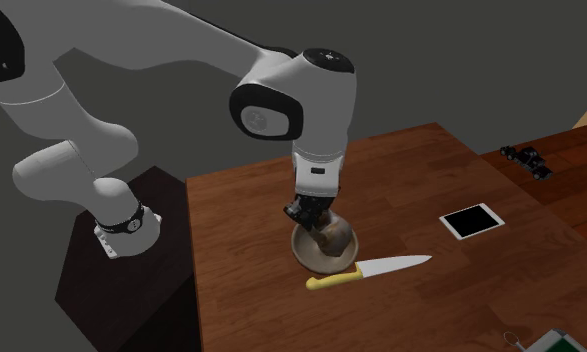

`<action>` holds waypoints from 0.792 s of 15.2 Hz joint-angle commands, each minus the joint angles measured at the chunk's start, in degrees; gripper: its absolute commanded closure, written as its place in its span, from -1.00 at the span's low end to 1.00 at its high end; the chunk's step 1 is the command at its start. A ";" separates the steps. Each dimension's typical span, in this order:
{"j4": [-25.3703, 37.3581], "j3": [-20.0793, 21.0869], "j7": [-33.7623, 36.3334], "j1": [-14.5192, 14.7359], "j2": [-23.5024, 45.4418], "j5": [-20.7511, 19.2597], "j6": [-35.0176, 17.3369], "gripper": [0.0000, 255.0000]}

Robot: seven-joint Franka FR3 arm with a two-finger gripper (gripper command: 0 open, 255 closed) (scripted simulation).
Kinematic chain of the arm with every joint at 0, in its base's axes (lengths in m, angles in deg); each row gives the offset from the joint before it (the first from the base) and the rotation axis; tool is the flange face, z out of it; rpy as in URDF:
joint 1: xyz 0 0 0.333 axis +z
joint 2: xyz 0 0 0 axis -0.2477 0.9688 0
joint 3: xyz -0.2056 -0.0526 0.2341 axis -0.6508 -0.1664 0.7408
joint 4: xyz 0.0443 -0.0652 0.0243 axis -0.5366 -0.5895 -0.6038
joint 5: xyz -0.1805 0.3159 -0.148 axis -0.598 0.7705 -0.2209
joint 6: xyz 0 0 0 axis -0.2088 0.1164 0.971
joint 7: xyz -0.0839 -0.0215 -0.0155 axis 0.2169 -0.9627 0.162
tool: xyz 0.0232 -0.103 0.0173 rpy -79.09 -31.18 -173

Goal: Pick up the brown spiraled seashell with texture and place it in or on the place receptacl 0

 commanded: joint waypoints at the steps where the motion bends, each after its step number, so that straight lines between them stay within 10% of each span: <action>1: -0.02 0.02 0.07 0.03 0.07 -0.05 -0.14 1.00; 5: -0.02 0.01 0.07 0.03 0.07 -0.05 -0.14 1.00; 6: -0.02 0.02 0.07 0.03 0.07 -0.05 -0.14 -1.00; 12: 1.39 0.06 -0.16 0.02 -0.43 0.28 1.68 -1.00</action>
